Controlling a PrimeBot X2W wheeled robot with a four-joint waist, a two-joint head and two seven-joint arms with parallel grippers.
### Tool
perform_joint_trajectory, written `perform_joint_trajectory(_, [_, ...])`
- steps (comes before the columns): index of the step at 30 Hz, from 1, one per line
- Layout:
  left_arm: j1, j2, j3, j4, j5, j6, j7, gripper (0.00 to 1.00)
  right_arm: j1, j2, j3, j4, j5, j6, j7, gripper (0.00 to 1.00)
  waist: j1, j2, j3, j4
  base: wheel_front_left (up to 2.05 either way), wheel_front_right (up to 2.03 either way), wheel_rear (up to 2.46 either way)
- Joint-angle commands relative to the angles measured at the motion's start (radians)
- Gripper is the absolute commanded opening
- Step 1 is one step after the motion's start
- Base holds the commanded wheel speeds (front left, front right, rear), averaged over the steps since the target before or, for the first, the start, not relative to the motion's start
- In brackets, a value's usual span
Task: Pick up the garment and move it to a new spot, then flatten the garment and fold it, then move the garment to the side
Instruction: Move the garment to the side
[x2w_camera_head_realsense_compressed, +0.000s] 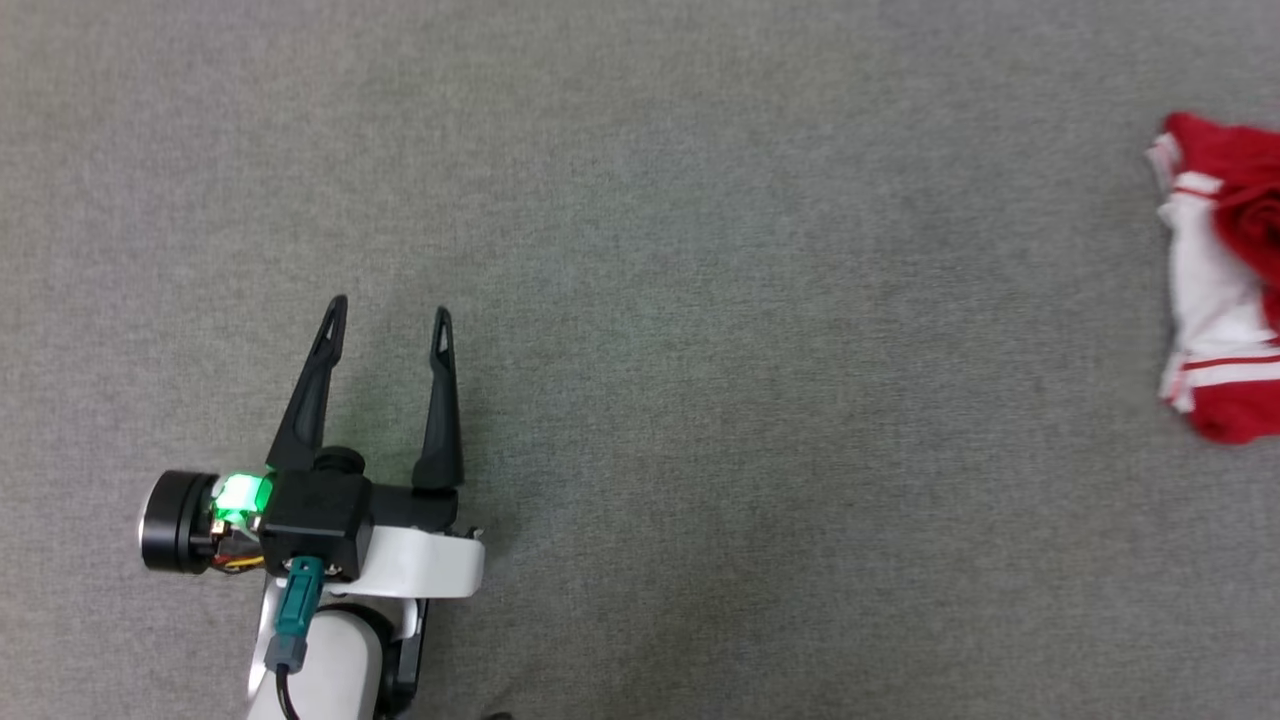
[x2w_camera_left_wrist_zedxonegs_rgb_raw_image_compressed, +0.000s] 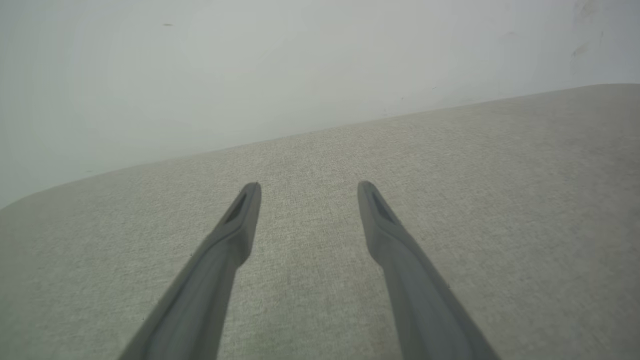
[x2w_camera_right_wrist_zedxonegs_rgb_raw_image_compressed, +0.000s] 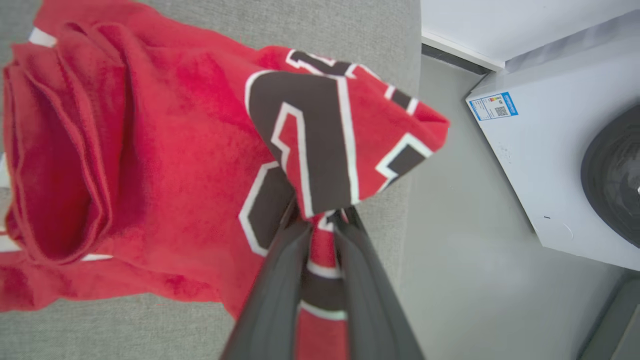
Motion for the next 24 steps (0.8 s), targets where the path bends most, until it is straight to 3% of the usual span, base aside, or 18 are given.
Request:
perform_joint_trajectory(1, [-0.017, 0.000, -0.004, -0.006, 0.003, 0.004, -0.002, 1.00, -0.019, -0.007, -0.019, 0.020, -0.009, -0.001, -0.005, 0.00, -0.0002, 0.0000, 0.027, 0.014, 0.00, 0.00, 0.00])
perform_joint_trajectory(4, [-0.040, -0.003, -0.012, -0.012, 0.001, 0.008, -0.002, 1.00, -0.035, 0.009, -0.098, 0.098, -0.060, -0.001, -0.026, 0.00, -0.0002, 0.0000, 0.058, 0.026, 0.00, 0.00, 0.00])
perform_joint_trajectory(12, [-0.046, 0.003, -0.017, -0.011, -0.003, 0.017, -0.002, 1.00, -0.031, 0.069, -0.200, 0.158, -0.155, -0.001, -0.025, 0.00, -0.0002, 0.0000, 0.068, 0.032, 0.00, 0.00, 0.00])
perform_joint_trajectory(13, [-0.043, 0.004, -0.016, -0.010, -0.004, 0.017, -0.002, 1.00, -0.028, 0.082, -0.213, 0.165, -0.163, -0.001, -0.020, 0.29, -0.0002, 0.0000, 0.063, 0.031, 0.00, 0.00, 0.00])
perform_joint_trajectory(14, [-0.039, 0.004, -0.017, -0.008, -0.005, 0.018, -0.002, 1.00, -0.024, 0.096, -0.223, 0.169, -0.176, -0.001, -0.015, 1.00, -0.0002, 0.0000, 0.057, 0.030, 0.00, 0.00, 0.00])
perform_joint_trajectory(24, [0.019, -0.002, -0.016, 0.013, -0.019, 0.036, -0.002, 1.00, 0.024, 0.182, -0.330, 0.067, -0.332, -0.001, -0.164, 1.00, -0.0002, 0.0000, -0.071, 0.026, 0.00, 0.00, 0.00])
